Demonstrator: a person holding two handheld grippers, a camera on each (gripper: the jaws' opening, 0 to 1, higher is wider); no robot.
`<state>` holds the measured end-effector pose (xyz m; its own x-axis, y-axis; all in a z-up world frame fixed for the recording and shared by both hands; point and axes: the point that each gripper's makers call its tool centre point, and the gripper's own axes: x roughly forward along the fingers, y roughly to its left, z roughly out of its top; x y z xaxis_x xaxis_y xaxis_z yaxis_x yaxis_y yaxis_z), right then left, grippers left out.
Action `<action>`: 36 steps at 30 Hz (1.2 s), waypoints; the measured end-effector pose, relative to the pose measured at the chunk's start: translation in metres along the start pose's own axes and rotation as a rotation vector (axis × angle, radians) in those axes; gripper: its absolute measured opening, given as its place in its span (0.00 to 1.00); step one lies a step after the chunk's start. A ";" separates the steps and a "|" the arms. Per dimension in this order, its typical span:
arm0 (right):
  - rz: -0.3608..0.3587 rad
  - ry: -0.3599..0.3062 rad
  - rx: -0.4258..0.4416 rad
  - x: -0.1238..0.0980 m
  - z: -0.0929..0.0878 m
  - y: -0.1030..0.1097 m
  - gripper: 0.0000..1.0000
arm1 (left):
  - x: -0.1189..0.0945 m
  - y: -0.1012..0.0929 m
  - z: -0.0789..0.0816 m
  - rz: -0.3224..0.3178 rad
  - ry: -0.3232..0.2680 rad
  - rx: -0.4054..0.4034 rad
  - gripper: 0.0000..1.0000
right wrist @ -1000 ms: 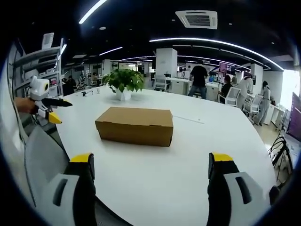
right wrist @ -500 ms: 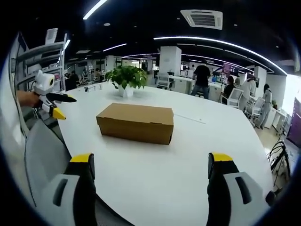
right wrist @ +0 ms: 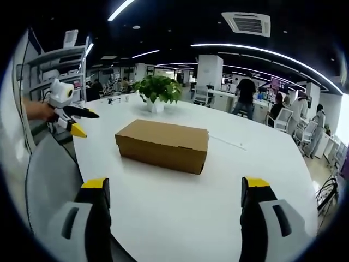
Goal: Operate the shoe box by opening the lid, removing the specified soft item, and placing it in the target area until the item is outside and the box remains undamaged.
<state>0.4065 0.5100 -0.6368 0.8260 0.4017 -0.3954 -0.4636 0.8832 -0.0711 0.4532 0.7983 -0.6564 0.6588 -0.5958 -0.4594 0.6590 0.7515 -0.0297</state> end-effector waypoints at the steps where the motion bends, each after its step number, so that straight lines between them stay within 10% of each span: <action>1: 0.001 0.003 -0.005 0.001 -0.001 -0.002 0.94 | 0.001 0.000 0.001 0.000 -0.001 -0.004 0.97; 36: 0.094 -0.024 -0.032 0.098 0.010 -0.055 0.87 | 0.068 0.034 0.011 0.052 -0.001 -0.042 0.89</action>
<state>0.5159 0.5034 -0.6621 0.7854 0.4885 -0.3801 -0.5491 0.8333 -0.0638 0.5244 0.7803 -0.6789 0.6918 -0.5560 -0.4607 0.6083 0.7925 -0.0429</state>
